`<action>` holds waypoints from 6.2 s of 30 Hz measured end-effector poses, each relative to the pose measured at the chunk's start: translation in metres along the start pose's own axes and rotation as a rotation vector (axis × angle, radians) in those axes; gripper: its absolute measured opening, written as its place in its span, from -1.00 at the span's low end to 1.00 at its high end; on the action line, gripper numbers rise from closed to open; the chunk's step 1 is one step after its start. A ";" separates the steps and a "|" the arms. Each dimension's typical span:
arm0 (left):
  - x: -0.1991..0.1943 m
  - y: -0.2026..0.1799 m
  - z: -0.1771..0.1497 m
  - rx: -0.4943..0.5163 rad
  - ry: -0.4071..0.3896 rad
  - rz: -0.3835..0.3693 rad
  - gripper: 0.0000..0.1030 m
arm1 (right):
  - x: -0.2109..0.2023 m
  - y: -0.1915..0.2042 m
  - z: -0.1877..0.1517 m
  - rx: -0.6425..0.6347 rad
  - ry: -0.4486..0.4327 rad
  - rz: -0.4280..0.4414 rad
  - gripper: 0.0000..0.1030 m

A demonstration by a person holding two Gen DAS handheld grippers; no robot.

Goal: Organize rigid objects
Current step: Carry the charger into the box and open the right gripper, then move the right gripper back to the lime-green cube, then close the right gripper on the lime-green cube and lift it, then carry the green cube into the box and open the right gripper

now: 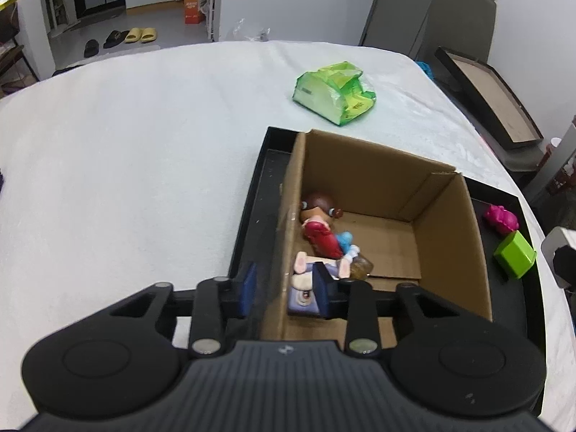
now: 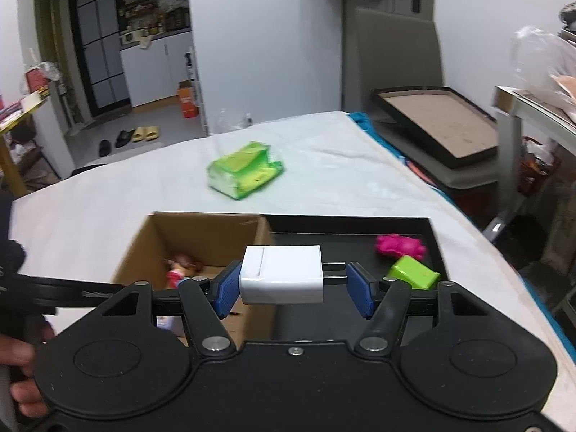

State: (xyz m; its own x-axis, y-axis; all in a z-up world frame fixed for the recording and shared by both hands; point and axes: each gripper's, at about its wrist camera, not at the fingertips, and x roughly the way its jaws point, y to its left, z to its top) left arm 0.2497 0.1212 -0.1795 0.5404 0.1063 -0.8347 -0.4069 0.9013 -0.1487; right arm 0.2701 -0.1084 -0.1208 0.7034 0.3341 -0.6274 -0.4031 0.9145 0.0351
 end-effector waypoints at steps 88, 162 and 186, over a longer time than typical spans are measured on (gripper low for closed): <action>0.036 -0.059 0.005 0.138 -0.040 0.275 0.31 | 0.118 -0.137 -0.058 0.316 0.036 0.015 0.58; 0.020 0.012 -0.007 -0.013 0.064 -0.060 -0.76 | 0.066 0.074 0.002 -0.236 0.036 0.001 0.02; 0.023 0.026 -0.004 -0.073 0.074 -0.136 -0.69 | 0.072 0.075 -0.006 -0.298 0.082 -0.089 0.11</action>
State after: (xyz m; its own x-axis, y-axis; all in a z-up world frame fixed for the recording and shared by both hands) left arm 0.2486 0.1453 -0.2048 0.5397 -0.0482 -0.8405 -0.3874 0.8721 -0.2988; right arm 0.2875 -0.0171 -0.1680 0.6986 0.2252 -0.6792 -0.5047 0.8279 -0.2446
